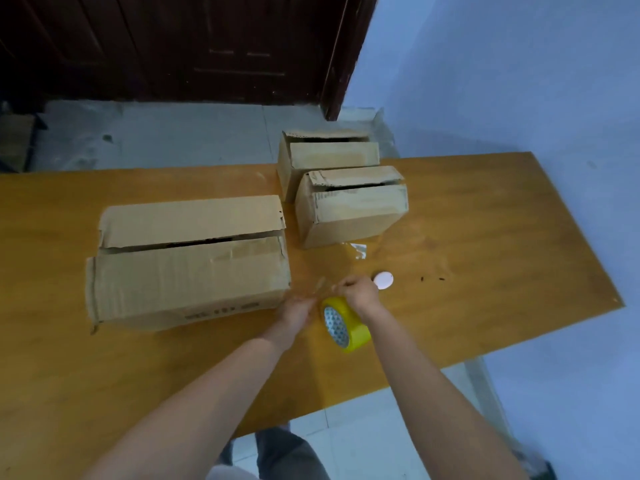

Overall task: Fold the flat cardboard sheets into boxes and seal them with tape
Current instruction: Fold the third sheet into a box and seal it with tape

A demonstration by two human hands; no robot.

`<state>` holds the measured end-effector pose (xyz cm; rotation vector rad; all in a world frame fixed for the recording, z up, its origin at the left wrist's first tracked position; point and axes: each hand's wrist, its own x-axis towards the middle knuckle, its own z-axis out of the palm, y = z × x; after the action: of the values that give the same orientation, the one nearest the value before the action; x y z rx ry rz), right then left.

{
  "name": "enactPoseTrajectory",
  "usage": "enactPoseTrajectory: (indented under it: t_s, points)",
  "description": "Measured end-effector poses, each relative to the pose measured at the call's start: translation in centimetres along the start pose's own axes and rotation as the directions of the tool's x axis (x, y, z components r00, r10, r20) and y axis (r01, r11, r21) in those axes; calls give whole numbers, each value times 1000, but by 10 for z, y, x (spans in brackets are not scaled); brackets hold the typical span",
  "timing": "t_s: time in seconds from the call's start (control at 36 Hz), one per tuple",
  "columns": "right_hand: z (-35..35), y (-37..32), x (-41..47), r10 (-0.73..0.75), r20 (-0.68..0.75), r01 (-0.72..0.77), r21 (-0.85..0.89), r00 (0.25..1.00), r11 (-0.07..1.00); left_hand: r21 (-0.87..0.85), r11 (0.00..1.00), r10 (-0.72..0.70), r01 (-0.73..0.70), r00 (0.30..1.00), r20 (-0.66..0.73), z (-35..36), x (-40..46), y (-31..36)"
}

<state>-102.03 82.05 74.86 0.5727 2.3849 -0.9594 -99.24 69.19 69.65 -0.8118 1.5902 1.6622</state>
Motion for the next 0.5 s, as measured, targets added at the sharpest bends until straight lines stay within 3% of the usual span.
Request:
enactPoseTrajectory:
  t_s: [0.14, 0.22, 0.36, 0.42, 0.5]
  points:
    - [-16, 10, -16, -114, -35, 118, 145, 993, 982, -347, 938, 68, 16, 971, 228, 13, -11, 2]
    - [-29, 10, -26, -159, -14, 159, 189, 987, 969, -437, 897, 194, -69, 949, 248, 22, -27, 7]
    - [-56, 6, -50, -244, -38, 246, 244, 969, 938, -352, 876, 364, -329, 931, 37, 36, -57, 36]
    - [-71, -2, -59, -282, -106, 299, 232, 954, 926, -270, 827, 506, -493, 862, -25, 41, -73, 56]
    - [-94, -21, -71, -357, -228, 397, 166, 906, 902, -130, 686, 713, -715, 697, -70, 42, -99, 87]
